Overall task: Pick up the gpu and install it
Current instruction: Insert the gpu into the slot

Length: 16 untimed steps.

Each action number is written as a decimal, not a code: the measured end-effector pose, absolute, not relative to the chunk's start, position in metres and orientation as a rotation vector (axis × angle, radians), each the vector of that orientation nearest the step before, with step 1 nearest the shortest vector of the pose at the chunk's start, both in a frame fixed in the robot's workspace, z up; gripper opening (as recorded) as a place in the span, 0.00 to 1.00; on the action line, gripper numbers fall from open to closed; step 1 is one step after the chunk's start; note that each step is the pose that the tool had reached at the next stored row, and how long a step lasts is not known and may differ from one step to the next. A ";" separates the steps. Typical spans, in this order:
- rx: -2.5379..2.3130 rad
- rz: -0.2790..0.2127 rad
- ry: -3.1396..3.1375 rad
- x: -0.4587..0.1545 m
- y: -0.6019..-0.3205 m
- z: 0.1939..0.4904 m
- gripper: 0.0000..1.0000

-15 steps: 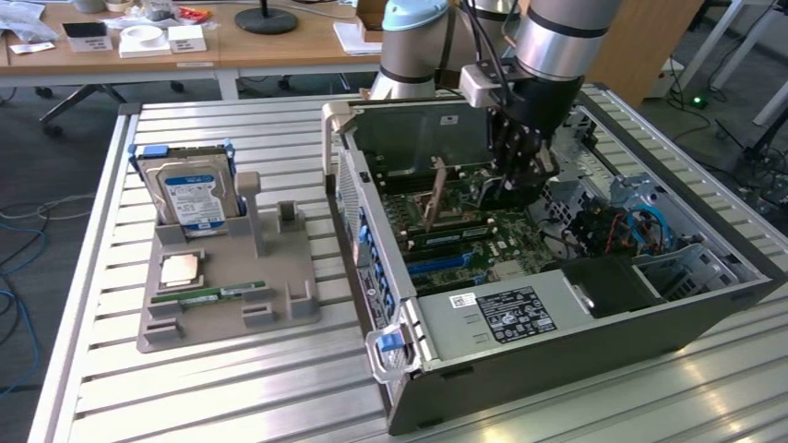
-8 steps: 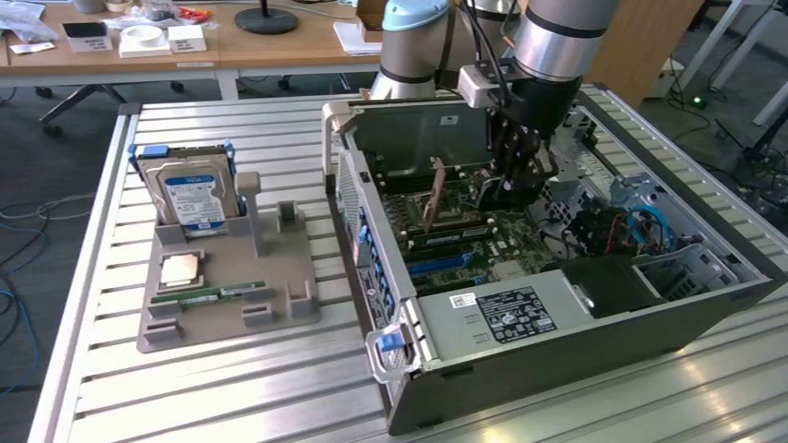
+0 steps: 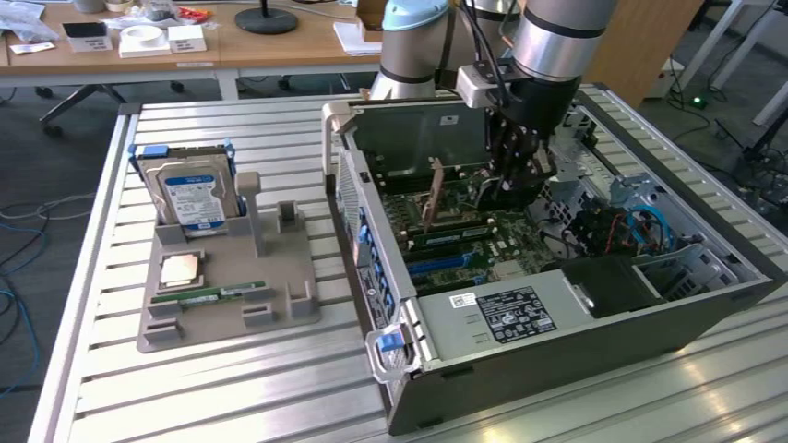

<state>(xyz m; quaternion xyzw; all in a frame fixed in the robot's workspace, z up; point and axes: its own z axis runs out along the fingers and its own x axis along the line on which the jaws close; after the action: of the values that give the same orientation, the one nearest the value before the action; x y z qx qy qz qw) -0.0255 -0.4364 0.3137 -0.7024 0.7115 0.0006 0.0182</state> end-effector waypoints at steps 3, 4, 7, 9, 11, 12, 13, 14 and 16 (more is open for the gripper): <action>-2.182 0.002 2.210 -0.026 -0.436 0.314 0.26; -2.181 0.002 2.210 -0.026 -0.436 0.314 0.26; -2.182 0.002 2.210 -0.027 -0.436 0.314 0.26; -2.182 0.002 2.210 -0.028 -0.436 0.314 0.26; -2.182 0.002 2.210 -0.028 -0.436 0.314 0.26; -2.182 0.002 2.210 -0.028 -0.436 0.314 0.26; -2.181 0.002 2.210 -0.028 -0.436 0.314 0.26; -2.181 0.002 2.210 -0.029 -0.436 0.314 0.26; -2.181 0.002 2.210 -0.030 -0.436 0.314 0.26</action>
<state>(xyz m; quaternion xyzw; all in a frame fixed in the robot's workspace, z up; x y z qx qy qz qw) -0.0301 -0.4364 0.3137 -0.7024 0.7115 0.0006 0.0182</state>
